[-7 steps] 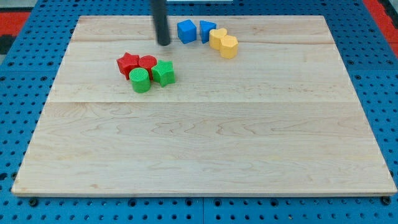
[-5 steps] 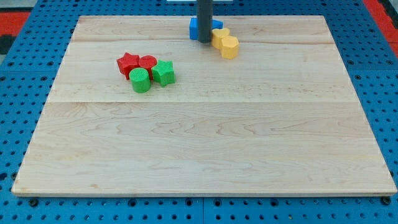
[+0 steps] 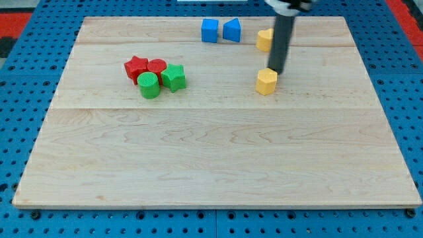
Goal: Place the yellow blocks diagonally to the bottom right of the blue blocks
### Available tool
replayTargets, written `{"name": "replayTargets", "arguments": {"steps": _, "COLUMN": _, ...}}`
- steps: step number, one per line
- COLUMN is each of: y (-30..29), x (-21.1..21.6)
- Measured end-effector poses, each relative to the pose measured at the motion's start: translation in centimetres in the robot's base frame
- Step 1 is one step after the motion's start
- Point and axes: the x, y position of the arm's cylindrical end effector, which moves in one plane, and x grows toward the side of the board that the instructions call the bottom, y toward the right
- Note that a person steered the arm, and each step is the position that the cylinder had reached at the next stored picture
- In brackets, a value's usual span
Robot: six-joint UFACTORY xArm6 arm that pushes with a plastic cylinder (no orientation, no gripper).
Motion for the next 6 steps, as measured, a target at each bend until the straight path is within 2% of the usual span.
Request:
{"name": "replayTargets", "arguments": {"steps": 1, "y": -5.1, "x": 0.8}}
{"name": "replayTargets", "arguments": {"steps": 2, "y": -5.8, "x": -0.5}}
{"name": "replayTargets", "arguments": {"steps": 3, "y": -10.3, "x": -0.9}}
{"name": "replayTargets", "arguments": {"steps": 4, "y": -11.5, "x": 0.5}}
{"name": "replayTargets", "arguments": {"steps": 5, "y": -10.4, "x": 3.9}}
{"name": "replayTargets", "arguments": {"steps": 6, "y": -3.6, "x": 4.0}}
